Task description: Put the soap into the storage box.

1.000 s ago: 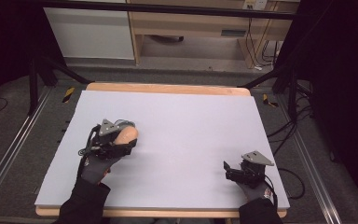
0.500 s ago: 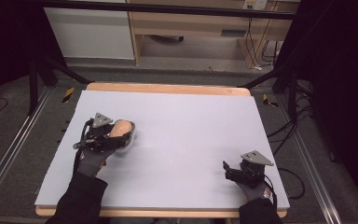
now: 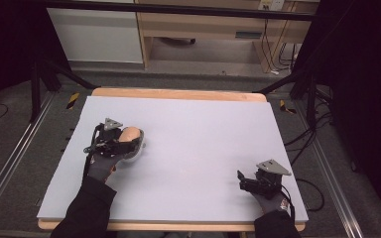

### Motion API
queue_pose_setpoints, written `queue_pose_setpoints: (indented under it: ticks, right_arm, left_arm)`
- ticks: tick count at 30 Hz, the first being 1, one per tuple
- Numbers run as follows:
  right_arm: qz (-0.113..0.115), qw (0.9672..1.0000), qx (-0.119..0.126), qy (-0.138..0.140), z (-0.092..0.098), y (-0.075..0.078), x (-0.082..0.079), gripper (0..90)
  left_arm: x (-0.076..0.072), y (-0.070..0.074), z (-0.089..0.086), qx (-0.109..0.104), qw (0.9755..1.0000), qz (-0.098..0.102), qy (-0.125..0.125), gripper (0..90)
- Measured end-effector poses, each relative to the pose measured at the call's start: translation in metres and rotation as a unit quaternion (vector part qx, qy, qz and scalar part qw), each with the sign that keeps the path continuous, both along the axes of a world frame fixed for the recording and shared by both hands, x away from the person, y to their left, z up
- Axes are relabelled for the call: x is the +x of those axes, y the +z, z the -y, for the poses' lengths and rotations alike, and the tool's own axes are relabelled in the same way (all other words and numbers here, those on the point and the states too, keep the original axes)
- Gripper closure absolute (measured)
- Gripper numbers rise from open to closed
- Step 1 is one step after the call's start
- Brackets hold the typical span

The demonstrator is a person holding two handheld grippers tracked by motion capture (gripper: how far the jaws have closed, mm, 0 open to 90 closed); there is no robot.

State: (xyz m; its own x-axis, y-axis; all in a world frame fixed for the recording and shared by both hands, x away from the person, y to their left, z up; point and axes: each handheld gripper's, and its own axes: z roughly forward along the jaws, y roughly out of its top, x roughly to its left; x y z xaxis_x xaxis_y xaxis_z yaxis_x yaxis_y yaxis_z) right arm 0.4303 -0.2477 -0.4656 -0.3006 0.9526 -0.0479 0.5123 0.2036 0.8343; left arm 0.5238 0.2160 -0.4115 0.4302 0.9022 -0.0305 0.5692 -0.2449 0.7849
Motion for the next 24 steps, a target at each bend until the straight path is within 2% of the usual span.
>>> queue_pose_setpoints:
  ticks: [9,24]
  right_arm:
    - [-0.003,1.0000,-0.002,0.002,-0.001,0.000,0.000,8.0]
    - [-0.005,1.0000,-0.005,0.004,-0.002,-0.001,0.000,8.0]
  left_arm:
    - [0.003,-0.010,0.001,0.004,0.9999,-0.010,0.004,31.8]
    - [0.005,-0.015,-0.001,0.002,0.9999,-0.012,0.012,31.8]
